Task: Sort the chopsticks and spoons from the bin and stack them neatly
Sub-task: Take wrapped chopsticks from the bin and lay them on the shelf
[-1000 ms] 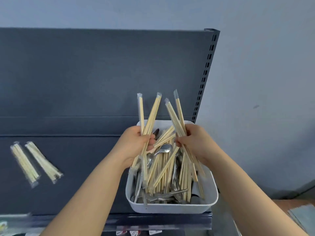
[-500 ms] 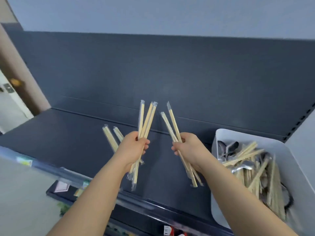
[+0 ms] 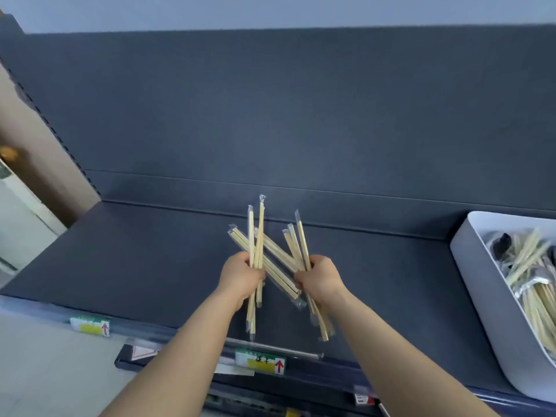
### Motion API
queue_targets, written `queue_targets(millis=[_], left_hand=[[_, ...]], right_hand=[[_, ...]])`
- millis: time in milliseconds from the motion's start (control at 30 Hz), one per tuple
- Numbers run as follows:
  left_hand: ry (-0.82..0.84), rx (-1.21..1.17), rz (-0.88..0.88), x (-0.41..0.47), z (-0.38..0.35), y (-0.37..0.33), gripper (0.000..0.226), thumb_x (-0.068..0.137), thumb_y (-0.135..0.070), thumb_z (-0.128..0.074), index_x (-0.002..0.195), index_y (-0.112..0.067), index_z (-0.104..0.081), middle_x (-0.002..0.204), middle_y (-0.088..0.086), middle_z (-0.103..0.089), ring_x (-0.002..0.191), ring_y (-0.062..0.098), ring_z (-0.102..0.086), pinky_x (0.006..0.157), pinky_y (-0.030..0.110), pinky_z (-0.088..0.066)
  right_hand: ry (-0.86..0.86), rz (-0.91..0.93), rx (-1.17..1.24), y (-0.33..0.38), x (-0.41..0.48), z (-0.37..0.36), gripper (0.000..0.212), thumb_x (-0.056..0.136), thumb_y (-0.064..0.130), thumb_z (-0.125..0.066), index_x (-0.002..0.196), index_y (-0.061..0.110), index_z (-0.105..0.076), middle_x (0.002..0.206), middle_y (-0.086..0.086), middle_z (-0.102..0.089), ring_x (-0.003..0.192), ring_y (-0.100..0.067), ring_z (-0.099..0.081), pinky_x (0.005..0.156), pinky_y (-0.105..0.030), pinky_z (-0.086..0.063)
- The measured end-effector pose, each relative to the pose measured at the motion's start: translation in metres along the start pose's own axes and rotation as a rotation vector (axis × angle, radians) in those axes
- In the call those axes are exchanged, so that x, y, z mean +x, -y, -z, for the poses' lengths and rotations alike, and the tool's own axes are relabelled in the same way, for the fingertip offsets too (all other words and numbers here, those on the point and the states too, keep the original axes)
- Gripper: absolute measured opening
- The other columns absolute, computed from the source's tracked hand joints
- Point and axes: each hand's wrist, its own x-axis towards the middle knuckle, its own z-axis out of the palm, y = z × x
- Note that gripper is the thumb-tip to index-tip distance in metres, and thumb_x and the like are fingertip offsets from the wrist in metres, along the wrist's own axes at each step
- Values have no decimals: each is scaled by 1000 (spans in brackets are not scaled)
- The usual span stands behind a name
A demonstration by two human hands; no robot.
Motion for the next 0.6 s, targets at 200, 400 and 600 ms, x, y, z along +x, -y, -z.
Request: queue_targets(millis=[200,400,600], left_hand=[[25,105,-30,29,-1,10,29,77,-5,-75,103,-14,-66,88,-2,-68,77,12,-65,59,20,-46],[10,170,-119,35,1,20,55,76,-10,-77,125,-21,-55,88,-13,-62,76,0,-59,59,14,-41],[14,299,-248,40,6,25,46,78,-17,-76,120,-24,-60,102,-6,-62,86,9,-60,71,19,-42]], right_hand=[[-58,3,-44,1,20,-15,8,82,10,-62,89,10,-58,73,1,-58,60,-10,-53,49,-18,-39],[-80,9,-125,-2,34,-15,15,82,11,-58,89,-2,-56,81,-16,-63,59,-16,-46,47,-20,-36],[-138,68,-255,-5,32,-18,23,89,12,-57,112,11,-59,97,-1,-60,80,-13,-58,64,-20,-46]])
